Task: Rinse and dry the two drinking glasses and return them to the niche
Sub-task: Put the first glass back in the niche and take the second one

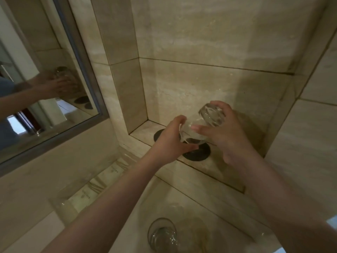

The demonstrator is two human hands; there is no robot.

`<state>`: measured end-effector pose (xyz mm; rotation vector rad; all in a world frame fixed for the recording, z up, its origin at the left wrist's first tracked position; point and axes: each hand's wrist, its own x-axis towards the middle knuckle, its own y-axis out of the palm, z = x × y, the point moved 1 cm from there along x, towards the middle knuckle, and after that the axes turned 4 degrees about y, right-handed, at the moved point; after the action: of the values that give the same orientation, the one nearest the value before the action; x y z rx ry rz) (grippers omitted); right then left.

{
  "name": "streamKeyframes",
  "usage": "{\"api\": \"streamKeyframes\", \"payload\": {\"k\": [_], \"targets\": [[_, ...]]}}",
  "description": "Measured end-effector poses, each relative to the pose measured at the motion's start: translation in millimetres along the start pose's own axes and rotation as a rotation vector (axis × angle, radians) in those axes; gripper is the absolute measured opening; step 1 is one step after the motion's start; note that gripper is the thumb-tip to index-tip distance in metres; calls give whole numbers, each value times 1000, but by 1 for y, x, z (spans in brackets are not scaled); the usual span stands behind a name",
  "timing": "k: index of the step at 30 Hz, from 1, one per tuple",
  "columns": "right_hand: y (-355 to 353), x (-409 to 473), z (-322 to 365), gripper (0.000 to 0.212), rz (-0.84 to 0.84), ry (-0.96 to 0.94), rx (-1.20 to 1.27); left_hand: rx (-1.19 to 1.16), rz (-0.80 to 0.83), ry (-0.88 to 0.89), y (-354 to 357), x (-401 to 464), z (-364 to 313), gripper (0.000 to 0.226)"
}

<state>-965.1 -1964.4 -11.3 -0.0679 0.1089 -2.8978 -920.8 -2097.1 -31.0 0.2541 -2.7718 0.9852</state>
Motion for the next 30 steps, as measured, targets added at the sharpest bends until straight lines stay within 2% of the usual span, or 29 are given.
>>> {"api": "streamKeyframes", "payload": {"k": [4,10,16,19,24,27,30], "targets": [[0,3,-7,69,23,-101,-210,53,24,-65,13,3,10,72],[0,16,-25,74,17,-113,-412,116,61,-155,27,0,29,72],[6,25,-35,75,38,-98,-491,137,-120,-166,17,-22,36,55],[8,29,-35,76,39,-85,-543,123,-159,-182,16,-54,42,51],[15,35,-37,79,93,-86,-620,27,-187,-321,23,-123,69,40],[18,37,-40,82,117,-71,-634,15,-87,-385,32,-155,80,53],[18,39,-44,83,136,-78,-642,-7,65,-401,40,-175,85,84]]}}
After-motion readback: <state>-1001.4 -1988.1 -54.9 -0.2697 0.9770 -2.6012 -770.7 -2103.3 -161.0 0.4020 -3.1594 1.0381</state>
